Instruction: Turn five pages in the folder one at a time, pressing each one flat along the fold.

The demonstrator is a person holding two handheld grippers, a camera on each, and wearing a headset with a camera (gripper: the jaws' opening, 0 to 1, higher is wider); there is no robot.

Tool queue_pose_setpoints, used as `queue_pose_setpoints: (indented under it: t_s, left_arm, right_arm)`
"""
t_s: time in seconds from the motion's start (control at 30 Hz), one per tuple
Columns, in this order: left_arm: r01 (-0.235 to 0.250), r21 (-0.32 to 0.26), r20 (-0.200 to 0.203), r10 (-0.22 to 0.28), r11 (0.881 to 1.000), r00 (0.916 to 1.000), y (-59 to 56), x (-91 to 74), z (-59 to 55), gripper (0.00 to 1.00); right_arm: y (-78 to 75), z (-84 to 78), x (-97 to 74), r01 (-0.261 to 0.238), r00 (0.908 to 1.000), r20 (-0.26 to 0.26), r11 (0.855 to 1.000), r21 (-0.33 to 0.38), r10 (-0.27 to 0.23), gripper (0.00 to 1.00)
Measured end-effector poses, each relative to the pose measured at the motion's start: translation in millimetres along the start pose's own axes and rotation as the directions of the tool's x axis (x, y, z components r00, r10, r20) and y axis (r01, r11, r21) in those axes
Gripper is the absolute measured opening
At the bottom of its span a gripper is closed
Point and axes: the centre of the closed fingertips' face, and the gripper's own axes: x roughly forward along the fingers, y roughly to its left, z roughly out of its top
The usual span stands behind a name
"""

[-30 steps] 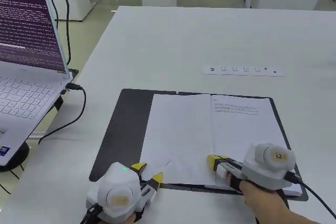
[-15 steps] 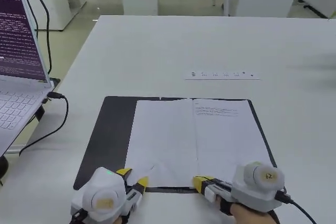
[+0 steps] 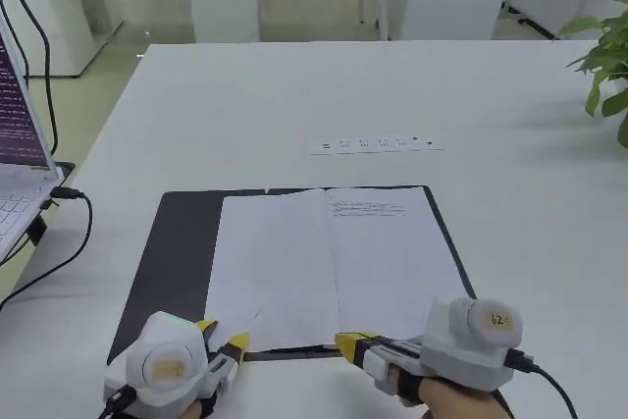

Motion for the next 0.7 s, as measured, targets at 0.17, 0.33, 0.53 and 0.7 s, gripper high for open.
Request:
queue_pose_setpoints:
  t_s: [0.17,0.33,0.53,0.7]
  left_arm:
    - [-0.004,-0.053,-0.051,0.001,0.999,0.9987,-0.7,0.0,1.8,0.27]
    - [-0.024,-0.279,-0.087,-0.001,0.960,0.9962,-2.1,-4.5,12.2,0.33]
    - [0.060,-0.501,0.009,-0.064,0.864,0.9979,-23.4,-35.9,46.1,0.33]
    - [0.090,-0.549,0.042,-0.081,0.831,0.9959,-35.8,-64.7,64.3,0.40]
  right_arm:
    - [10.8,21.5,-19.3,0.001,0.9971,0.076,1.000,-0.002,-0.001,0.00]
    - [9.9,40.4,-42.3,0.044,0.9924,0.116,0.999,-0.013,-0.042,0.00]
    - [0.1,56.8,-74.4,0.094,0.9860,0.142,0.995,-0.034,-0.088,0.00]
    - [-21.5,68.2,-98.5,0.171,0.9757,0.145,0.985,-0.035,-0.164,0.00]
